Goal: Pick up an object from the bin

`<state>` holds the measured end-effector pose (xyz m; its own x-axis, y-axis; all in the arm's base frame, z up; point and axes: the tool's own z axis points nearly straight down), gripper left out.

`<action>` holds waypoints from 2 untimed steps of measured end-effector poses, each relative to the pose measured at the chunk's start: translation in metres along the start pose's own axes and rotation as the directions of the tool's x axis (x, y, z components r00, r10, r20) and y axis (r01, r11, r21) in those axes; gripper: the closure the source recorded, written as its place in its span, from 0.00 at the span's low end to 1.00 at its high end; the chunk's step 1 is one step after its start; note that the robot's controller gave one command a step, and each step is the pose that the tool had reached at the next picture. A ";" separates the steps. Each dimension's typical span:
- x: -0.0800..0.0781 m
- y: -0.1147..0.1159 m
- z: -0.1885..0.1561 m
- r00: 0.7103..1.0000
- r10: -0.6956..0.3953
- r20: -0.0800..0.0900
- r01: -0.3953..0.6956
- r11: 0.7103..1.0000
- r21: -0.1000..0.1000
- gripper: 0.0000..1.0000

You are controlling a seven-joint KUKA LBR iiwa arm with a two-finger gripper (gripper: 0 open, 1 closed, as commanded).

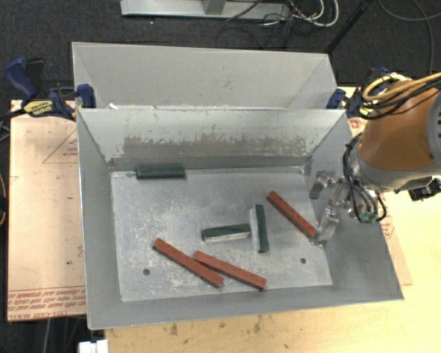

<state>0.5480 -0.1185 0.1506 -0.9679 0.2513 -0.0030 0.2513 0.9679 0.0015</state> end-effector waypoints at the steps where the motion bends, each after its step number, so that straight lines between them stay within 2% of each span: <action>1: -0.001 0.016 0.044 0.987 0.163 0.002 -0.163 0.987 0.003 0.00; 2: -0.009 -0.013 0.081 0.990 0.139 -0.003 -0.139 0.990 -0.002 1.00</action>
Offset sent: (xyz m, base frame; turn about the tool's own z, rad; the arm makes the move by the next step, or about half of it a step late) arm 0.0053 -0.0169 -0.0806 0.1405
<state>0.5541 -0.1331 0.0700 -0.9237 0.3832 0.0006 0.3832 0.9237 0.0036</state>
